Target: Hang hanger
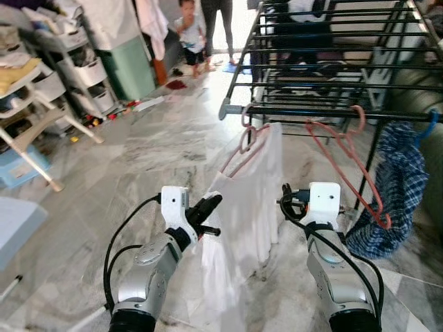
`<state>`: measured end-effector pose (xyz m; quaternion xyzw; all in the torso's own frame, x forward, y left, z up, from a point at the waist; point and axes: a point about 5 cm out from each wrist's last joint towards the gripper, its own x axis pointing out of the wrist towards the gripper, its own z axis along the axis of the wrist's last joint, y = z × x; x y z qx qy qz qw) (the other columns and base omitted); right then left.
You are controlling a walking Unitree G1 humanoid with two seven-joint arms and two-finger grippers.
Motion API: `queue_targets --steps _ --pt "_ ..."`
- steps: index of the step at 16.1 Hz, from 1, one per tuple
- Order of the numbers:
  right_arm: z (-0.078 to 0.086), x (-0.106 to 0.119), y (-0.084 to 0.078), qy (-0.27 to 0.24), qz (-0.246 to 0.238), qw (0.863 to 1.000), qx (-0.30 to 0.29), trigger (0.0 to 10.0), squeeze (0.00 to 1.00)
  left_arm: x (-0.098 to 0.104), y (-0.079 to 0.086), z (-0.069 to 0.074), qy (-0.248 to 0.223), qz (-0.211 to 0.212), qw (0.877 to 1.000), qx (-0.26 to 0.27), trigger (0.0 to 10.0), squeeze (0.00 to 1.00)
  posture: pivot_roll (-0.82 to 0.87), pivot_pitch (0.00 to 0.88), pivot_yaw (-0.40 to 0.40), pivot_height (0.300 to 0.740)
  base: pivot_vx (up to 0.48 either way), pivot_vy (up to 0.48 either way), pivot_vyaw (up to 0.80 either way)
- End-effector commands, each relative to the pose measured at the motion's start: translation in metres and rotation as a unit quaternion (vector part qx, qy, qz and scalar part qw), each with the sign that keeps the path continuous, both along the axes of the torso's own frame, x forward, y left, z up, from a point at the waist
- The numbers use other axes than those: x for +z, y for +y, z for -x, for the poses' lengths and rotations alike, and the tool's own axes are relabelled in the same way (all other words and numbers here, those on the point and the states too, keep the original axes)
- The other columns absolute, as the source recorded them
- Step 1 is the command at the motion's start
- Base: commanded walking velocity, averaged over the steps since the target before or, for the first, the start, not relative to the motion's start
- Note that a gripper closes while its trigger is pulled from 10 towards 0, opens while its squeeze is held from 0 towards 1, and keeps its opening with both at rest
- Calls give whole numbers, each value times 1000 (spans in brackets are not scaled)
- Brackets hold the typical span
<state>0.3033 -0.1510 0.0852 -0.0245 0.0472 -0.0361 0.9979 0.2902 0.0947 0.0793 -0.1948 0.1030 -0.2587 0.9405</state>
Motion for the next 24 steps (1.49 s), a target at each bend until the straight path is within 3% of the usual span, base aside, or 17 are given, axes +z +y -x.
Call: queue_targets --steps 1,7,9,12,13,16,24 --pt "-3 5 4 -11 -6 1000 3 10000 0 4 3 0 -9 -5 1000 3 10000 0 -126 0 137 740 0 0 0" --pt "-2 8 -1 -23 15 1000 -5 10000 0 2 3 0 -3 -9 1000 5 10000 0 -130 0 139 740 0 0 0" --pt "-8 14 -10 -28 49 998 -33 10000 0 5 5 -2 -4 -3 1000 3 10000 0 -129 0 145 740 0 0 0" --pt "-19 25 -40 -33 102 990 -91 10000 0 8 0 11 -3 -13 995 -101 10000 0 -115 23 155 740 0 0 0" --pt "-29 29 -60 -22 91 988 -120 10000 0 8 0 18 8 -12 992 -129 10000 0 -106 45 168 740 0 0 0" --pt "-46 39 -79 -3 100 985 -138 10000 0 9 -1 26 8 -32 986 -165 10000 0 -88 73 185 740 0 0 0" --pt "-79 56 -86 39 63 990 -123 10000 0 13 4 38 22 -48 980 -194 10000 0 -35 78 190 740 0 0 0"
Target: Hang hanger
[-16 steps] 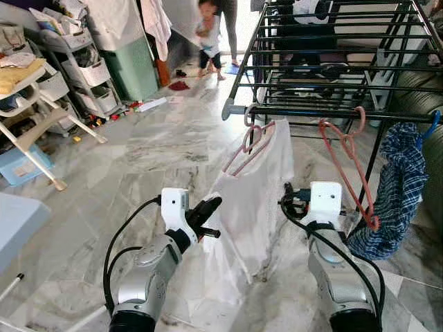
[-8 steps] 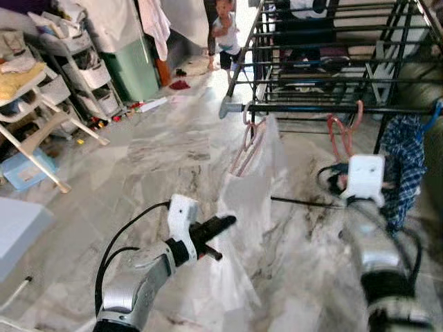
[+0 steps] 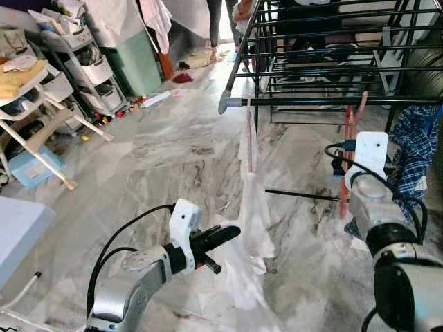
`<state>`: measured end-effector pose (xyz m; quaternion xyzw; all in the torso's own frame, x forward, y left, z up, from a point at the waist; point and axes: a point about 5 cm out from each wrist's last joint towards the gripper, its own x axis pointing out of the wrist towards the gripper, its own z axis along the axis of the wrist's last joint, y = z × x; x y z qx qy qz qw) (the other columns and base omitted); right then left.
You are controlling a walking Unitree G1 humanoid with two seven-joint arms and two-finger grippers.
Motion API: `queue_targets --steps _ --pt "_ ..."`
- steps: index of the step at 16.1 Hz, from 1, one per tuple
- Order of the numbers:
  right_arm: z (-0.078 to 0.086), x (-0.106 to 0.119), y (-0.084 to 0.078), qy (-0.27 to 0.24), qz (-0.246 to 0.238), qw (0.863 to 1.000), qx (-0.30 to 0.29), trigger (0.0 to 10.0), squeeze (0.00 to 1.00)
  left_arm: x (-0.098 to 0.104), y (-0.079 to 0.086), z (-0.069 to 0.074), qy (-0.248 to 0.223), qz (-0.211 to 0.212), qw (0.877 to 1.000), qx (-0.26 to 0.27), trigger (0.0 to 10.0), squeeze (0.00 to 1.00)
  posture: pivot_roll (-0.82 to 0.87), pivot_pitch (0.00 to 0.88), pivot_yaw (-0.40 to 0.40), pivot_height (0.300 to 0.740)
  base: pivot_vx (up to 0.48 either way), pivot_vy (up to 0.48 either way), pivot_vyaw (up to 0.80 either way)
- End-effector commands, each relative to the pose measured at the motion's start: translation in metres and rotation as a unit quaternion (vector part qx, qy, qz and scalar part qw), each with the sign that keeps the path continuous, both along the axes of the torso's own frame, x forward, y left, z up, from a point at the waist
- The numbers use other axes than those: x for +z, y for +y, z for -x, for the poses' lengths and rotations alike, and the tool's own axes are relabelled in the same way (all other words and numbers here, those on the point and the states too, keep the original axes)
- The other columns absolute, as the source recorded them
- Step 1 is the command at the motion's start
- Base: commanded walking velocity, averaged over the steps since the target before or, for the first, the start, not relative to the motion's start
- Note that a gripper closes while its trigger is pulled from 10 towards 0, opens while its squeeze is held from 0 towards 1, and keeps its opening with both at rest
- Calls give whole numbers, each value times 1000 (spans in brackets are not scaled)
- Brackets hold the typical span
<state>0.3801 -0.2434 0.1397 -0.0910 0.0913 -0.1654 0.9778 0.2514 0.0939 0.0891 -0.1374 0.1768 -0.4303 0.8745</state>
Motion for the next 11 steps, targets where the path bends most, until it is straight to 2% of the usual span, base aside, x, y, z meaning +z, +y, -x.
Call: queue_targets --steps 1,2,5,8,9,10,11 --pt "-4 3 8 -2 -8 1000 15 10000 0 3 4 1 -5 -4 1000 1 10000 0 -31 78 190 740 0 0 0" --pt "-5 1 7 7 -17 1000 7 0 0 3 2 4 -1 -2 1000 -7 10000 0 -31 78 190 740 0 0 0" --pt "2 -10 -3 34 -9 999 -11 0 0 3 3 4 2 -6 1000 -8 10000 0 -26 71 192 740 0 0 0" --pt "12 -18 -22 46 -5 998 -44 0 0 3 3 3 2 -7 1000 -9 10000 0 -29 70 198 740 0 0 0" --pt "15 -21 -27 49 -9 998 -45 1608 0 4 2 2 1 -8 1000 -10 10000 0 -30 64 200 740 0 0 0" --pt "16 -22 -28 51 -8 998 -42 4980 0 3 2 2 2 -10 1000 -12 10000 0 -30 63 203 740 0 0 0" --pt "15 -20 -29 50 -8 998 -30 0 0 3 2 1 2 -11 1000 -12 10000 0 -28 60 199 740 0 0 0"
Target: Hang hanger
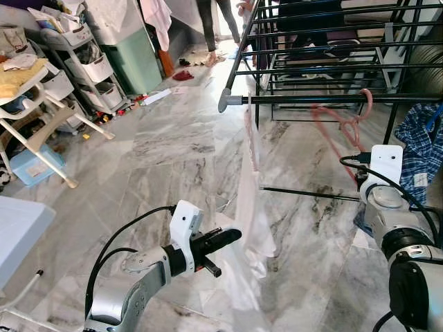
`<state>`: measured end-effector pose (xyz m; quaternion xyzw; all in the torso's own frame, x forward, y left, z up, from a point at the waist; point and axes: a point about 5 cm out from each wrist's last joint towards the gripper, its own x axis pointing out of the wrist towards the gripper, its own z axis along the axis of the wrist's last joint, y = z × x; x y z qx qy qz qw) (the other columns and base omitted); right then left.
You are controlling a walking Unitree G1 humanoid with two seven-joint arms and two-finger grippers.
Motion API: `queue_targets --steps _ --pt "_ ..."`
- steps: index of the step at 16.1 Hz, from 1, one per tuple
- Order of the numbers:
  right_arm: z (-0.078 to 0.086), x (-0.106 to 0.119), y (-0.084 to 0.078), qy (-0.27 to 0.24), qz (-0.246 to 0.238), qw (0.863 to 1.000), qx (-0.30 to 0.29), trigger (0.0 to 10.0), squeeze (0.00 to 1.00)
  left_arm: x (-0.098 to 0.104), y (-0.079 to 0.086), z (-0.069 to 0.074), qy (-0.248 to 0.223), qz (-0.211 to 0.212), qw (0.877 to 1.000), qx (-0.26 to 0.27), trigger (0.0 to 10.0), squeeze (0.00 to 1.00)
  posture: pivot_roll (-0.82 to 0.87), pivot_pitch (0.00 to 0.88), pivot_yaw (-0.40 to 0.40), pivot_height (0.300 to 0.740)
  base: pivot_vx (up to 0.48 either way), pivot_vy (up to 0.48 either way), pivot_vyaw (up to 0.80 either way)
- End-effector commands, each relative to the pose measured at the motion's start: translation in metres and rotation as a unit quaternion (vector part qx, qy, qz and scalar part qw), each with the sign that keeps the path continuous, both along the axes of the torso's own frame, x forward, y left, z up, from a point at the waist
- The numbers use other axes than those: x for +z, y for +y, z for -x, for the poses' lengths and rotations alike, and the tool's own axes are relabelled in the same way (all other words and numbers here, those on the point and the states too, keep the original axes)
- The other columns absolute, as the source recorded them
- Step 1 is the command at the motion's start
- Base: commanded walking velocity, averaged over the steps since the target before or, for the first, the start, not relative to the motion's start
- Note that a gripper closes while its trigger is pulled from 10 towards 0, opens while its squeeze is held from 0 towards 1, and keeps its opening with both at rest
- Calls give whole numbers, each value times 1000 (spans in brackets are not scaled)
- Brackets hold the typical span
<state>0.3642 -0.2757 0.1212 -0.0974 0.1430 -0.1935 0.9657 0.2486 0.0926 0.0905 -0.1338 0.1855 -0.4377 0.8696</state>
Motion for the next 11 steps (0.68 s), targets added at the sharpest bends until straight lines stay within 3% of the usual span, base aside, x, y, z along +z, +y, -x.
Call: queue_targets --steps 1,2,3,4,5,6,7,8,9,10,11 --pt "-2 1 3 1 -6 1000 9 0 0 1 3 -1 -3 -6 1000 -1 10000 0 -26 58 198 740 0 0 0" --pt "-3 1 4 7 -2 1000 24 0 0 1 3 -1 -3 -7 1000 1 10000 0 -23 51 193 740 0 0 0" --pt "-6 7 6 6 7 999 47 3922 0 0 4 0 -2 -8 1000 2 10000 0 -18 44 189 740 0 0 0" --pt "-9 13 5 2 11 998 57 4275 0 0 4 0 -2 -8 1000 3 10000 0 -18 43 186 740 0 0 0" --pt "-10 15 5 4 12 998 66 6235 0 0 4 0 -2 -8 1000 3 10000 0 -18 42 184 740 0 0 0" --pt "-11 19 4 16 23 996 89 7333 0 -1 4 0 -3 -9 1000 4 10000 0 -19 38 179 740 0 0 0" --pt "-12 20 4 27 30 994 106 0 0 -1 3 0 -4 -9 1000 4 10000 0 -20 36 177 740 0 0 0" --pt "-12 20 4 30 28 993 112 0 0 -1 3 -1 -4 -10 1000 3 10000 0 -20 36 177 740 0 0 0" --pt "-11 18 5 36 27 992 116 2196 0 -2 2 -1 -3 -10 1000 3 10000 0 -25 28 173 740 0 0 0" --pt "-10 13 5 44 24 991 120 9333 0 -3 2 0 -3 -11 1000 2 10000 0 -29 26 174 740 0 0 0" --pt "-7 9 4 54 27 991 120 10000 0 -3 1 0 -3 -11 1000 -2 10000 0 -35 20 176 740 0 0 0"
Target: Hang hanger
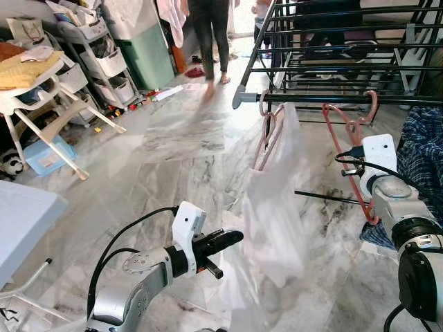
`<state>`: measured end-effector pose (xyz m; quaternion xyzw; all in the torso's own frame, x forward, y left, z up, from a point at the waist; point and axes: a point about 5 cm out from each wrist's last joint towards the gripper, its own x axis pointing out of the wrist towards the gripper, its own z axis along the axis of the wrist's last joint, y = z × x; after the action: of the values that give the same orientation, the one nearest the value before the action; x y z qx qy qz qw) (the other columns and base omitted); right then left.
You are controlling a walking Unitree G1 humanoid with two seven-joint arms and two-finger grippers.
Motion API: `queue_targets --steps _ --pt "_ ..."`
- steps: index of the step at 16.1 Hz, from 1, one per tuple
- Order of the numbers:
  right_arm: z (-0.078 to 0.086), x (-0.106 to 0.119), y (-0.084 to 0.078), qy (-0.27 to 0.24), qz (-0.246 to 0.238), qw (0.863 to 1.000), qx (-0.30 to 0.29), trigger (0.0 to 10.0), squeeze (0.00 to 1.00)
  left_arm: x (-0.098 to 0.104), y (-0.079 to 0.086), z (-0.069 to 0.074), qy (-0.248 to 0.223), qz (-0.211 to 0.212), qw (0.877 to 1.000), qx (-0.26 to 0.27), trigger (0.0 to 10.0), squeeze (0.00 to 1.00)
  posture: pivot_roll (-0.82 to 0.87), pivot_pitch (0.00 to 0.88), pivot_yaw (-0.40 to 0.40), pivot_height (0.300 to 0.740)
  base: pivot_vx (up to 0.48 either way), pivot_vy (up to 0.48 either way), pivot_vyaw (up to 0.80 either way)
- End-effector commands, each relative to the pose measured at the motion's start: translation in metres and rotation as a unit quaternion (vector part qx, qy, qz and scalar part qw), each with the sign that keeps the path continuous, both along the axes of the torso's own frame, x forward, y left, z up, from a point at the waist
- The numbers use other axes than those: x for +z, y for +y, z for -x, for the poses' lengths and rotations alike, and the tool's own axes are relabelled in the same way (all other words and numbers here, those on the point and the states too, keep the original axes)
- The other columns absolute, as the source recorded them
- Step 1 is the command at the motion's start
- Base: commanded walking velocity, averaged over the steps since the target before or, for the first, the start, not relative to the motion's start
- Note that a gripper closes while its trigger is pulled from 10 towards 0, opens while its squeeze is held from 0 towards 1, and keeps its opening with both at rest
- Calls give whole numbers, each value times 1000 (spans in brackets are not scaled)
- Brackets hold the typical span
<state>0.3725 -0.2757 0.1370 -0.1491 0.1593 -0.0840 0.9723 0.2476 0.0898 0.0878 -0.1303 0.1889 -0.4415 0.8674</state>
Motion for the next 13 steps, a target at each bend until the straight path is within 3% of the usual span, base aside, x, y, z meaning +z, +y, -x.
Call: queue_targets --steps 1,2,3,4,5,13 --pt "2 -8 2 23 -2 1000 5 10000 0 0 3 -2 -5 -8 1000 1 10000 0 -37 19 175 740 0 0 0" --pt "3 -8 2 25 -2 1000 5 10000 0 0 3 -2 -5 -8 1000 1 10000 0 -35 20 177 740 0 0 0" --pt "3 -8 1 24 -5 1000 2 10000 816 0 3 -2 -5 -8 1000 2 10000 0 -35 20 177 740 0 0 0" --pt "2 -7 1 23 -6 1000 0 10000 816 0 4 -1 -4 -9 1000 1 10000 0 -32 18 176 740 0 0 0" --pt "0 -4 3 18 -12 1000 0 10000 1000 -1 4 0 -3 -9 1000 1 10000 0 -27 18 174 740 0 0 0" --pt "-5 6 5 12 -4 1000 8 10000 1000 0 6 -1 -5 -9 1000 8 10000 0 -20 18 167 740 0 0 0"
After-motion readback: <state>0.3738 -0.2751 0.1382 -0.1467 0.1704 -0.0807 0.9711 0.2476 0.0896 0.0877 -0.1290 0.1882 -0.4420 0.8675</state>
